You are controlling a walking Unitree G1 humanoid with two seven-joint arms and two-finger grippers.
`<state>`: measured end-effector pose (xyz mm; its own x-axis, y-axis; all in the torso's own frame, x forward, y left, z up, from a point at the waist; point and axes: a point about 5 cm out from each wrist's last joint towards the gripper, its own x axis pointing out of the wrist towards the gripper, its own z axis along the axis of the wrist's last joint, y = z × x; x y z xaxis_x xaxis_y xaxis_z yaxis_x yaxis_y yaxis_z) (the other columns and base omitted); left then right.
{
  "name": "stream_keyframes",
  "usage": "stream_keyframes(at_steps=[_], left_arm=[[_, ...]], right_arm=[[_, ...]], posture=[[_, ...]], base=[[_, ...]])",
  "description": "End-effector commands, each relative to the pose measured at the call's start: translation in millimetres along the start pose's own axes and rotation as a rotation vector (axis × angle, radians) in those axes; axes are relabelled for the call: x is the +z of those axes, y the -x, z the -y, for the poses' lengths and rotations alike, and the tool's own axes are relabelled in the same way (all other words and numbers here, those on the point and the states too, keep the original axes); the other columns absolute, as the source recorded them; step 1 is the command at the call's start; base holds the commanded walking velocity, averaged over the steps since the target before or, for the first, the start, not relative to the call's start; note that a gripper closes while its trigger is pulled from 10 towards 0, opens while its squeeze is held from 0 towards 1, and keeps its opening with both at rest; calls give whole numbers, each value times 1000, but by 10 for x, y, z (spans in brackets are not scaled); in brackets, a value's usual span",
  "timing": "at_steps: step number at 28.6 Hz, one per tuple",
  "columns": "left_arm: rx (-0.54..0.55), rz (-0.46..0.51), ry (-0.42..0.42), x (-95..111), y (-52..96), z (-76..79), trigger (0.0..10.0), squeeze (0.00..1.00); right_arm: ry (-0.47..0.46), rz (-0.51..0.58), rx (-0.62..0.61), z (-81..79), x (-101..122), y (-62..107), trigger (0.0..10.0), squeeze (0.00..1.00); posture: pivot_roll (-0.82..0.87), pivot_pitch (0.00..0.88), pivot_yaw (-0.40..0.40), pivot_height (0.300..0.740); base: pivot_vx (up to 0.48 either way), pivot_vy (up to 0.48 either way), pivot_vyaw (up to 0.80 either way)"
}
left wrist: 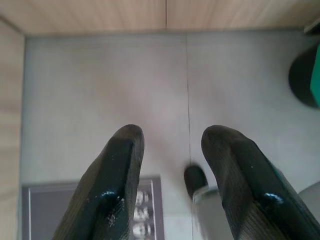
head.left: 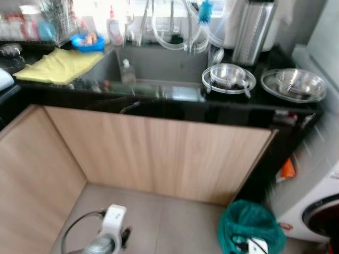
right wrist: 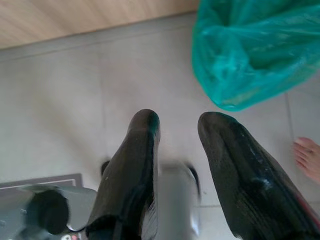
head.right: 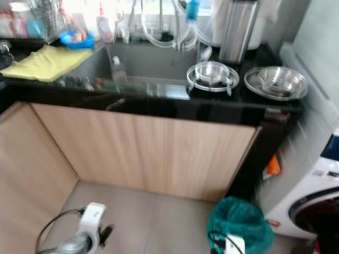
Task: Kitchen organization
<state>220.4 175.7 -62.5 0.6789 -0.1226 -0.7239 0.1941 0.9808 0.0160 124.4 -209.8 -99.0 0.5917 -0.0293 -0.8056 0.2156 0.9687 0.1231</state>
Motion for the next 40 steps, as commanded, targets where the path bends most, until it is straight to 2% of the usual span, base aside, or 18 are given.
stream_keyframes(at_steps=[1, 4, 9, 12, 15, 17, 20, 24, 29, 35, 37, 40], left_arm=[[-18, 13, -3, 46, -24, 77, 10000, 0], [-21, 13, -4, 49, -27, 95, 10000, 0], [-22, 13, -2, 47, -28, 101, 10000, 0], [-23, 11, -6, 39, -24, 93, 10000, 0], [-22, 11, -7, 38, -23, 89, 10000, 0], [-20, 13, -8, 41, -23, 83, 10000, 0], [-12, 14, -12, 45, -23, 74, 10000, 0], [-12, 19, -3, 54, -22, 63, 10000, 0], [0, 8, 5, -2, 8, -26, 10000, 0], [6, -11, 9, -62, 27, -56, 10000, 0], [9, -20, 12, -87, 36, -69, 10000, 0], [12, -26, 19, -107, 43, -82, 10000, 0]], right_arm=[[-12, 2, -23, 105, -11, 30, 10000, 0], [-10, -6, -28, 149, -26, 46, 10000, 0], [-8, -13, -25, 122, -25, 35, 10000, 0], [-4, -13, -14, -33, 19, -23, 10000, 0], [-2, -13, -7, -119, 40, -50, 10000, 0], [4, -9, 8, -281, 82, -95, 10000, 0], [8, -4, 20, -409, 116, -124, 10000, 0], [15, 2, 43, -655, 161, -162, 10000, 0], [21, -1, 47, -769, 185, -177, 10000, 0], [26, -2, 47, -823, 213, -188, 10000, 0], [29, -3, 53, -900, 232, -195, 10000, 0], [30, -4, 50, -873, 226, -193, 10000, 0]], posture=[[-15, 0, 32, 740], [-17, 0, 35, 740], [-16, 0, 34, 740], [-18, 0, 36, 740], [-18, 0, 36, 740], [-18, 0, 37, 740], [-18, 0, 37, 740], [-19, 0, 36, 740], [-19, 0, 34, 740], [-21, 0, 34, 740], [-21, 0, 33, 740], [-21, 0, 34, 740]], base=[[416, 0, 0], [419, 0, 0], [418, 0, 0], [420, 0, 0], [416, 0, 0], [418, 0, 0], [400, 0, 0], [0, 0, 0], [0, 0, 0], [0, 0, 0], [0, 0, 0], [0, 0, 0]])
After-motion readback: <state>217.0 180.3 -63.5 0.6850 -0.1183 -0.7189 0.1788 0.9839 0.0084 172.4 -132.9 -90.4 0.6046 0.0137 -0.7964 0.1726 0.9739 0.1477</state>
